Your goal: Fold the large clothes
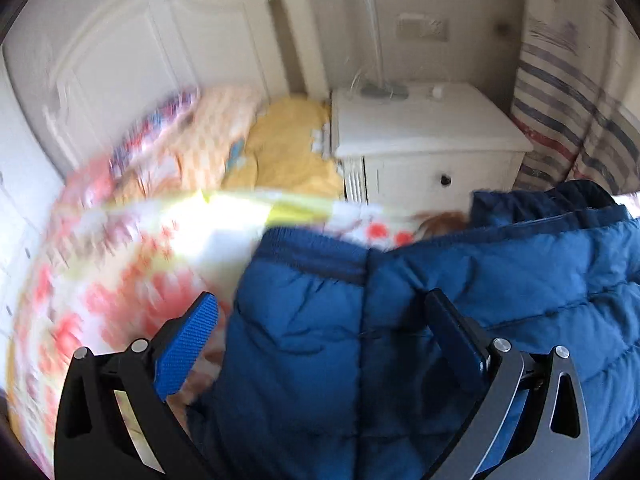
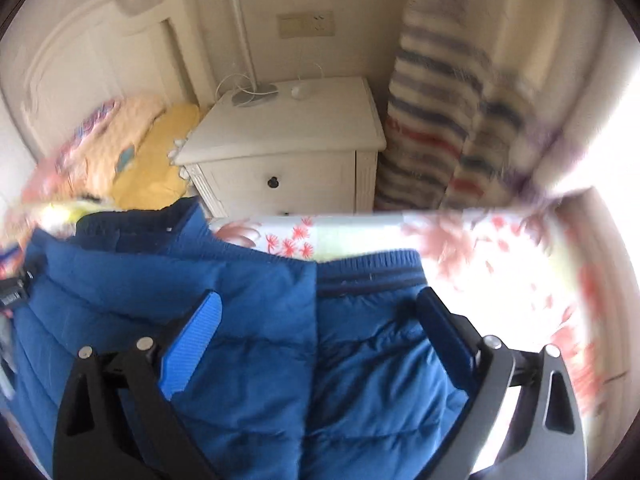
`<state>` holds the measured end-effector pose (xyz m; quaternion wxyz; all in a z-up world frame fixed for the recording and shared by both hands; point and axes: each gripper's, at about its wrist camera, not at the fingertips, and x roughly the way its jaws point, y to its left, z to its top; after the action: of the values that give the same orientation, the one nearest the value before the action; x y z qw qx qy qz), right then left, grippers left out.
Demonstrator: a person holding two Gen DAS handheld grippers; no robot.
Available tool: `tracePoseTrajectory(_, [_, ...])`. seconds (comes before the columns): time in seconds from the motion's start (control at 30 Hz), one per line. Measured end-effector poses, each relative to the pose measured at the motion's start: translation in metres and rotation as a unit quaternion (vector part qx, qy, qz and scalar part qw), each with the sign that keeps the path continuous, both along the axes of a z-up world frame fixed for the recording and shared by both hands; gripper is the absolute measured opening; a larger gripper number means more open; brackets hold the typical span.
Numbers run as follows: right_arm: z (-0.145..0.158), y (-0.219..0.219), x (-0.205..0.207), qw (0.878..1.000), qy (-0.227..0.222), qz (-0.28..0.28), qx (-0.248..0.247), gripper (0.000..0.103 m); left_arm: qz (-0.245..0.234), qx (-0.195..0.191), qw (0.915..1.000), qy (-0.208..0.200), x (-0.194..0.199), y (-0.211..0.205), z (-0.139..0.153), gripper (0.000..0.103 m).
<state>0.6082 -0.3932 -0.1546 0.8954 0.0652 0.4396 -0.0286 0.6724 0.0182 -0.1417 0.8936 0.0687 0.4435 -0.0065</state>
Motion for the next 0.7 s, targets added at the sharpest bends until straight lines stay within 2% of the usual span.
tracePoseTrajectory(0.07, [-0.013,-0.007,0.003,1.000,0.012,-0.007,0.025,0.101,0.007,-0.014,0.9998,0.011,0.005,0.005,-0.002,0.099])
tracePoseTrajectory(0.13, [-0.009,-0.003,0.004,1.000,0.015,-0.010,0.010,0.099,0.012,-0.003,0.9999,0.004,0.004,0.003,0.002,0.099])
tracePoseTrajectory(0.2, [0.002,0.005,-0.001,1.000,0.003,-0.013,-0.022,0.098,0.005,0.012,0.9995,-0.028,-0.006,-0.003,0.016,0.099])
tracePoseTrajectory(0.27, [0.015,0.014,-0.006,1.000,-0.019,-0.002,-0.018,0.098,-0.013,-0.005,0.9990,-0.044,-0.015,-0.011,0.029,0.099])
tracePoseTrajectory(0.33, [0.027,0.032,-0.007,0.999,-0.034,0.017,-0.003,0.098,-0.033,-0.029,0.9982,-0.042,-0.020,-0.028,0.038,0.099])
tracePoseTrajectory(0.37, [0.031,0.040,-0.006,0.999,-0.035,0.025,-0.005,0.098,-0.038,-0.029,0.9980,-0.041,-0.020,-0.036,0.038,0.099])
tracePoseTrajectory(0.47, [0.032,0.082,0.005,0.996,-0.028,0.061,-0.056,0.098,-0.057,0.003,0.9975,-0.041,-0.019,-0.069,0.031,0.099])
tracePoseTrajectory(0.53, [0.015,0.105,0.016,0.992,0.000,0.078,-0.101,0.098,-0.058,0.033,0.9975,-0.022,-0.015,-0.083,0.013,0.099])
tracePoseTrajectory(0.57, [0.004,0.111,0.021,0.990,0.015,0.081,-0.117,0.100,-0.057,0.032,0.9978,-0.012,-0.012,-0.085,0.005,0.099])
tracePoseTrajectory(0.7, [-0.005,0.101,0.025,0.994,0.025,0.077,-0.072,0.100,-0.049,-0.005,0.9988,0.001,-0.010,-0.075,0.001,0.099])
